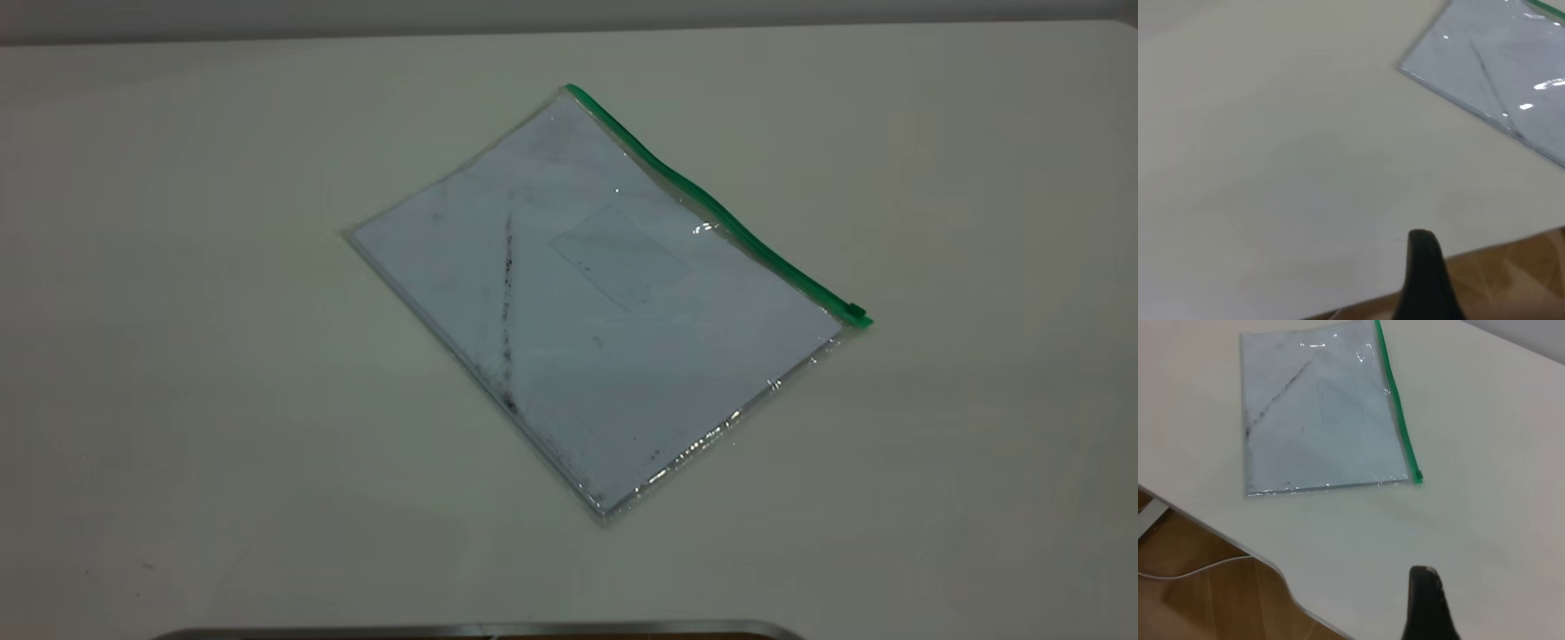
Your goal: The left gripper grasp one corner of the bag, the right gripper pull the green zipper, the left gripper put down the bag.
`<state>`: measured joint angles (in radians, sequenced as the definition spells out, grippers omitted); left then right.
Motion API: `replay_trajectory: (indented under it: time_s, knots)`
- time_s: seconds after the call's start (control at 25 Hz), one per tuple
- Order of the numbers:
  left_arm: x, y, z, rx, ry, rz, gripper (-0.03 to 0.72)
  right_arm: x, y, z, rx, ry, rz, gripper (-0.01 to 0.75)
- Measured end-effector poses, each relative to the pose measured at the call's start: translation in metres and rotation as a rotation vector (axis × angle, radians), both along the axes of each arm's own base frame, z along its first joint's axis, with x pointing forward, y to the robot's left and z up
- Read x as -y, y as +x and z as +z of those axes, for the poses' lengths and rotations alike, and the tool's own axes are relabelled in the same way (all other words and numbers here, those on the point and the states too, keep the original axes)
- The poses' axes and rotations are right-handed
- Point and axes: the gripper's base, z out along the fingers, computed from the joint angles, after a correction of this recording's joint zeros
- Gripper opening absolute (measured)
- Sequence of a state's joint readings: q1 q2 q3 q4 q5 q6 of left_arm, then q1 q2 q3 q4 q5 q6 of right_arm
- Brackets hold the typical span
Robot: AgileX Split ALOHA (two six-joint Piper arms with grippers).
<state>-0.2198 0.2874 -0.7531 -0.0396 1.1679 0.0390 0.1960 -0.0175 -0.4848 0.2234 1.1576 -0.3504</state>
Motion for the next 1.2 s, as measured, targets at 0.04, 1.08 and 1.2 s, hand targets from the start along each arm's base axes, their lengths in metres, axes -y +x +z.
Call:
replay_trajectory:
  time_s: [0.04,1.08,1.2]
  knots:
    - [0.0,-0.004,-0.005,0.006,-0.009,-0.005,0.582,0.0,0.0,0.0,0.0,0.001,-0.001,0.531]
    - [-0.002,-0.007,-0.07,-0.061,0.017,0.003,0.581,0.0,0.0,0.0,-0.002,0.005,-0.002,0.533]
    - [-0.002,-0.007,-0.07,-0.059,0.014,0.057,0.581,0.0,0.0,0.0,-0.002,0.005,-0.002,0.533]
